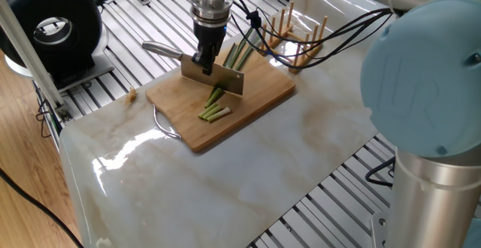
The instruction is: Chop the green garlic
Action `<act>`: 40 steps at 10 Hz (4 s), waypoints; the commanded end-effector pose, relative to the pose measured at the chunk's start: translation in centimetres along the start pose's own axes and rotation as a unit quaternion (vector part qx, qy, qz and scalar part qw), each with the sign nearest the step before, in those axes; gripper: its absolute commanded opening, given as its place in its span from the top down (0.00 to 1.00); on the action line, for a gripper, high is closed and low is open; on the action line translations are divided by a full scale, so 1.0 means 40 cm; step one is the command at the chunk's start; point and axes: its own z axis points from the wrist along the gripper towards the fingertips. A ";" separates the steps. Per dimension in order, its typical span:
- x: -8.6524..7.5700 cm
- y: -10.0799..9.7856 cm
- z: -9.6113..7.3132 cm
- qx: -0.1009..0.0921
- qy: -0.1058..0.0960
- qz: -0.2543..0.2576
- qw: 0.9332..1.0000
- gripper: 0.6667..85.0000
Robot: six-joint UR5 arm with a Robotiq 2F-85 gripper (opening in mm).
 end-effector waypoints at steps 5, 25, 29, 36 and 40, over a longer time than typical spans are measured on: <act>0.022 -0.015 -0.028 -0.005 0.000 -0.005 1.000 0.99; 0.098 -0.017 0.009 -0.004 -0.002 -0.008 1.000 0.99; 0.090 -0.024 -0.021 -0.008 0.008 -0.015 1.000 0.99; 0.114 -0.019 -0.016 -0.009 0.053 0.010 0.998 0.99; 0.112 -0.016 -0.012 -0.010 0.072 0.019 0.997 0.99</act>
